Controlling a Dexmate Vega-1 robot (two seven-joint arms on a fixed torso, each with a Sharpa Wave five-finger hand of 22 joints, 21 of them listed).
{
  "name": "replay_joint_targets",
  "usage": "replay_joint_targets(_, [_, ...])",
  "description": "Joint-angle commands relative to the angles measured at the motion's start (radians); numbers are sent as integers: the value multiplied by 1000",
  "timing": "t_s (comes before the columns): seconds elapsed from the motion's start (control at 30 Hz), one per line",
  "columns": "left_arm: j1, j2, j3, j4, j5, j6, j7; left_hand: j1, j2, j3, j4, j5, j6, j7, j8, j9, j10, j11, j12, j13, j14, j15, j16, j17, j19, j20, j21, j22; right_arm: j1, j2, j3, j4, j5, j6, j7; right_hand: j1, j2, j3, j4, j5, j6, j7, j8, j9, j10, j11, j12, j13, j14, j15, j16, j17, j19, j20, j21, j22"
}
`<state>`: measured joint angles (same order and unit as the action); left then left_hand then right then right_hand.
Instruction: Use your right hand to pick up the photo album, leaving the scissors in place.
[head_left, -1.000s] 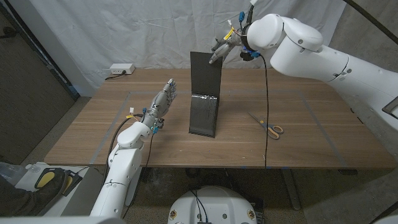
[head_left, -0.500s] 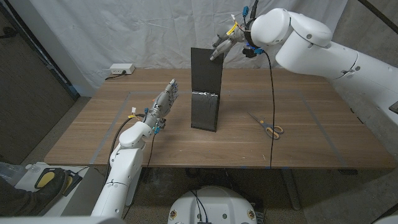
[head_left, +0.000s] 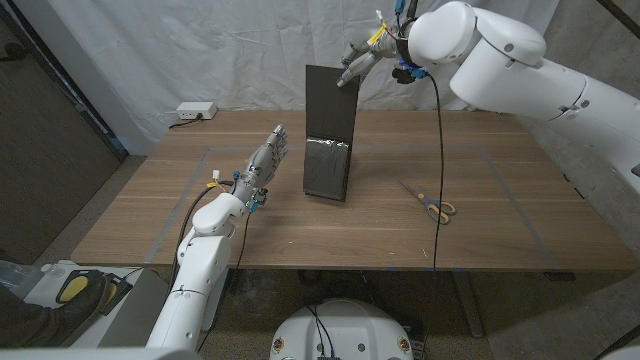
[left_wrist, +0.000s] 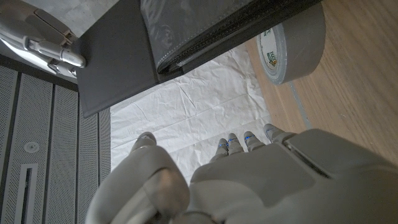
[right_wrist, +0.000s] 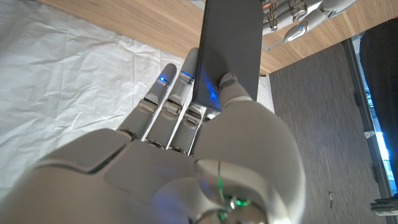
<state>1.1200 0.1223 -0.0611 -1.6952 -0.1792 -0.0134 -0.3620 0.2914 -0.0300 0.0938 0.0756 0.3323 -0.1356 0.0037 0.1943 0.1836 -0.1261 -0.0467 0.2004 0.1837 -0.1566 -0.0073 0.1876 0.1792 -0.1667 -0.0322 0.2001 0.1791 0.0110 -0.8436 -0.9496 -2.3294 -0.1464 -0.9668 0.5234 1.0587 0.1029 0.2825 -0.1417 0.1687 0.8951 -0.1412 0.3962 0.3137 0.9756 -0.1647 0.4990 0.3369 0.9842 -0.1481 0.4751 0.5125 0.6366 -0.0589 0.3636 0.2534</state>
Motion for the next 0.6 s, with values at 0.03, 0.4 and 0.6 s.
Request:
replay_joint_targets(0.03, [-7, 3, 3, -3, 7, 10, 3, 13, 4, -2, -1, 0, -4, 5, 4, 5, 7, 0, 4, 2, 4, 0, 1, 2, -26, -73, 7, 2, -69, -21, 106, -14, 66, 59, -73, 61, 47, -2, 3, 5, 44, -35, 0, 2, 13, -7, 2, 5, 13, -91, -5, 5, -5, -126, 5, 5])
replay_joint_targets(0.4, [-13, 5, 8, -1, 10, 11, 1, 14, 5, -4, -1, -1, -4, 5, 4, 5, 8, 2, 4, 2, 5, 0, 1, 2, -26, -73, 6, 2, -133, -40, 184, -30, 114, 104, -147, 63, 48, -5, 4, 5, 46, -35, -1, 2, 16, -8, 1, 5, 18, -91, -4, 11, -5, -128, 11, 7])
replay_joint_targets(0.6, [-16, -1, 8, 5, 3, 5, 1, 15, 5, -6, -1, -1, -4, 6, 4, 5, 7, 0, 3, 2, 4, 0, 1, 2, -26, -73, 6, 2, -138, -45, 202, -34, 126, 106, -165, 64, 47, -6, 4, 5, 44, -36, -3, 2, 15, -9, -1, 6, 17, -91, -6, 14, -6, -128, 12, 7])
